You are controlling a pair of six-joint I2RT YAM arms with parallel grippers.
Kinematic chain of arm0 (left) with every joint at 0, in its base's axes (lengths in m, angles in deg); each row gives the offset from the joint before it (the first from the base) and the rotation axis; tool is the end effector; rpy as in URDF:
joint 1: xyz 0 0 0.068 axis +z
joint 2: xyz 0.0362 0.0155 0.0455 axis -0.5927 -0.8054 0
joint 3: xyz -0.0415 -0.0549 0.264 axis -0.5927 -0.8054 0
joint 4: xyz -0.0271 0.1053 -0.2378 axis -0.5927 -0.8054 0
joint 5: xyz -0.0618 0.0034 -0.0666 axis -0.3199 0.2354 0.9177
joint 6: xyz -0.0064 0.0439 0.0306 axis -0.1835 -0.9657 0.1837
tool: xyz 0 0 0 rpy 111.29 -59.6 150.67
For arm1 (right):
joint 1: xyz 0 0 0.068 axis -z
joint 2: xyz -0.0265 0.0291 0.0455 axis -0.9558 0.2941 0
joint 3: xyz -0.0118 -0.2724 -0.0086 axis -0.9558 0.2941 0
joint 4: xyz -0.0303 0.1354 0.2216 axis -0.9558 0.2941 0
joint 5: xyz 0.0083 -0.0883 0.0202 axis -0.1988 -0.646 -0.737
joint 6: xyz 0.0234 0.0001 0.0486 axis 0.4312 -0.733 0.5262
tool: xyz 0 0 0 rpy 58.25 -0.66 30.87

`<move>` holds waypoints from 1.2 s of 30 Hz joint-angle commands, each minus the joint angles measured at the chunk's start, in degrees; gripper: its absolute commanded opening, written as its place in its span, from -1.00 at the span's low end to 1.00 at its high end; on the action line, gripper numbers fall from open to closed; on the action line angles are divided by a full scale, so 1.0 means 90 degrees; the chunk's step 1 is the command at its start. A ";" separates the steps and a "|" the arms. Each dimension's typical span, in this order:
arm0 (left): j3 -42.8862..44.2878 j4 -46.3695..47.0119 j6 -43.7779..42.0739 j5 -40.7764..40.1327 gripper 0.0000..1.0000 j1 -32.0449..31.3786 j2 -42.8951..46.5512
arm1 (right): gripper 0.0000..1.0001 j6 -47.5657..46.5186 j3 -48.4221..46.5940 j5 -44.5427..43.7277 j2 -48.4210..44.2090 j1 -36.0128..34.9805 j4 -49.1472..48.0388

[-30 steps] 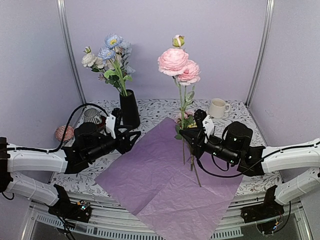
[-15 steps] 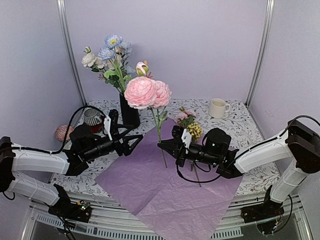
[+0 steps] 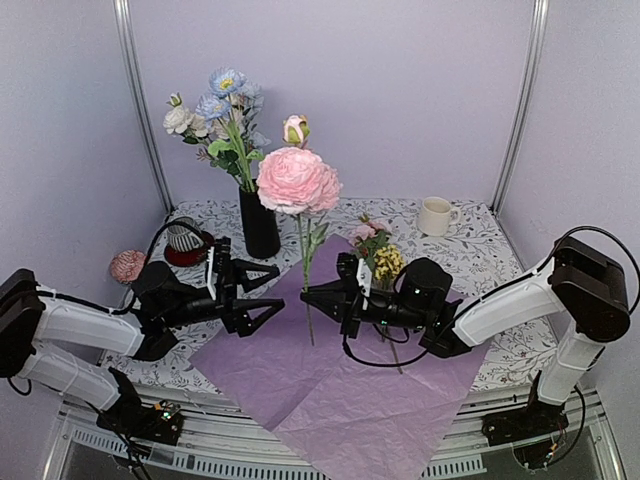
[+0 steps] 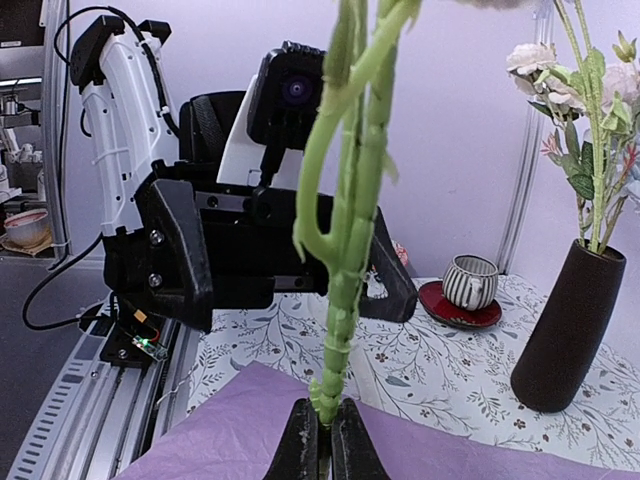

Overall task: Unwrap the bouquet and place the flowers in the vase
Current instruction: Pass from the right arm to the left

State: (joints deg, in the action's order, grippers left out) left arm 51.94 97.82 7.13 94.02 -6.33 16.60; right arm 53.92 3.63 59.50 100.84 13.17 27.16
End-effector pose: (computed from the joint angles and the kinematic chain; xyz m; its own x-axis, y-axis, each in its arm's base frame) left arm 0.1616 -0.1744 0.2186 -0.1240 -0.1817 -0.9755 0.9570 0.2378 -0.1659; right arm 0.1669 0.3107 0.2131 0.1435 0.0718 -0.9870 -0.9758 0.1767 -0.1290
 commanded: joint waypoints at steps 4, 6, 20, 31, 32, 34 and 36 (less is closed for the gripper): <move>0.0267 0.0662 0.0327 0.1289 0.62 0.0067 -0.0368 | -0.95 0.0119 -0.0429 0.0198 0.0343 -0.0206 0.0146; 0.0253 0.0767 0.0386 0.1330 0.60 0.0070 -0.0372 | -0.95 0.0096 -0.0465 0.0182 0.0384 -0.0251 0.0164; 0.0195 0.0637 0.0454 0.1308 0.14 0.0070 0.0052 | -0.95 0.0164 -0.0872 0.0396 0.0888 -0.0515 0.0480; 0.0272 0.0362 0.0353 0.1293 -0.53 0.0066 0.0084 | -0.86 0.0092 -0.0893 0.0285 0.0955 -0.0562 0.0548; 0.0277 0.0343 0.0343 0.1275 -0.58 0.0064 0.0099 | -0.83 0.0075 -0.0886 0.0257 0.0955 -0.0561 0.0557; 0.0274 0.0285 0.0301 0.1228 -0.69 0.0069 0.0142 | -0.72 0.0049 -0.0868 0.0130 0.0958 -0.0564 0.0555; 0.0268 0.0173 0.0245 0.1134 -0.85 0.0066 0.0217 | -0.49 -0.0009 -0.0834 -0.0039 0.0933 -0.0557 0.0552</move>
State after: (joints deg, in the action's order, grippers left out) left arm 53.23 101.05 10.78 105.36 -6.33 16.86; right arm 54.46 -3.27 61.60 108.75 8.41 32.34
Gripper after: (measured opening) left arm 0.144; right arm 0.178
